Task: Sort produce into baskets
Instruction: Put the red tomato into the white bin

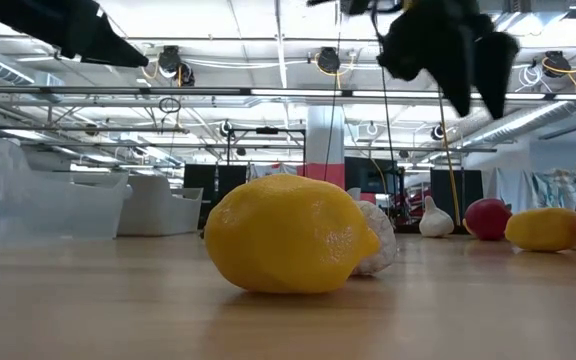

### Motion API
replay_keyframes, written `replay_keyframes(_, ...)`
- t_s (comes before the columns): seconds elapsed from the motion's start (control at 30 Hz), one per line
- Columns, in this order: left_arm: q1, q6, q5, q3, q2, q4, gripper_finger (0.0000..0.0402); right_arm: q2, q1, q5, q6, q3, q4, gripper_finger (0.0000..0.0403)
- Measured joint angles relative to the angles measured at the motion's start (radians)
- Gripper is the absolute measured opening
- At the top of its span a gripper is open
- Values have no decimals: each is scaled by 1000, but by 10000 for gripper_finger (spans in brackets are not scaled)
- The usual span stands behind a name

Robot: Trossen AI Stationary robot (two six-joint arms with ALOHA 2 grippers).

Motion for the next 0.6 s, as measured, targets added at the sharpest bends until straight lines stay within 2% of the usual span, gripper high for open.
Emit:
replay_keyframes(0.27,0,-3,0,0,0,1,264,-2,140,-32,111,-145,20,380)
replay_keyframes(0.6,0,-21,0,0,0,8,264,-8,161,-58,76,-289,83,380)
